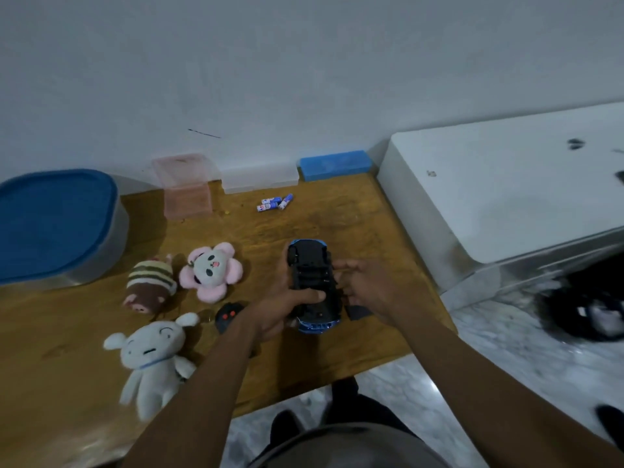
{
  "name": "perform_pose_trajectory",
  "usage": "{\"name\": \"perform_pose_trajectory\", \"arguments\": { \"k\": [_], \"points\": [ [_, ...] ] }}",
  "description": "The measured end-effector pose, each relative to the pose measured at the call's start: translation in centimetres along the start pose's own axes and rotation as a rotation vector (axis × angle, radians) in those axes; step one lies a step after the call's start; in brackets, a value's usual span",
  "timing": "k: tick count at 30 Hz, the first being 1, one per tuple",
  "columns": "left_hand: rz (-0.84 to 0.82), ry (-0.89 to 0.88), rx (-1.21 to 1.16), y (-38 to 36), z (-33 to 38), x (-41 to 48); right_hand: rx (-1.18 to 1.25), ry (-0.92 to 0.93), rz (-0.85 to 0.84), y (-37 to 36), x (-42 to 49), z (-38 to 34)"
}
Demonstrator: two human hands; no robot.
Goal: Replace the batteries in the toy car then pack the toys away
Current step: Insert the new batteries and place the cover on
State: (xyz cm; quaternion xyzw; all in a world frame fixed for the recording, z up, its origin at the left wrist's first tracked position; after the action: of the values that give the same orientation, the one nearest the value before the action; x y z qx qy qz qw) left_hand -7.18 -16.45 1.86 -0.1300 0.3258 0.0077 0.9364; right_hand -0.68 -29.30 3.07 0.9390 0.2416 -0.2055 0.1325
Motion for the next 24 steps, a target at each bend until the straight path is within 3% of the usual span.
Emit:
{"name": "perform_pose_trajectory", "arguments": {
  "k": [9, 11, 14, 18, 24],
  "points": [
    [-0.077, -0.047, -0.035, -2.8, -0.5, -0.1, 0.038, 0.010, 0.009, 3.0, -1.9, -0.7],
    [-0.060, -0.056, -0.052, -2.9, -0.3, -0.1, -0.064, 0.010, 0.108, 5.2, -0.8, -0.1],
    [-0.012, -0.058, -0.084, -2.4, -0.3, 0.0, -0.402, 0.011, 0.218, 8.7, 0.6, 1.1],
    [0.021, -0.069, -0.090, -2.0, -0.3, -0.3, -0.727, -0.019, 0.190, 10.0, 1.4, 2.9],
    [0.083, -0.064, -0.098, -1.9, -1.2, -1.0, -0.904, 0.009, 0.106, 8.9, 2.2, 2.8]
  ]
}}
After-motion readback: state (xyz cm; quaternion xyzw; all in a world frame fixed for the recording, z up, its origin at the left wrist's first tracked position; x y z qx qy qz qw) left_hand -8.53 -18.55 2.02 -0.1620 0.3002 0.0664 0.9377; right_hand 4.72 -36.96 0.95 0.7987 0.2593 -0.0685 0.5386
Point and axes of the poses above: each hand's wrist, its own x-axis towards the middle knuckle, its own y-axis out of the back of the hand, z = x × y, the point moved 9 cm from there along x, towards the middle knuckle, and after that the axes turned 11 degrees about y, right-handed, at the moved point
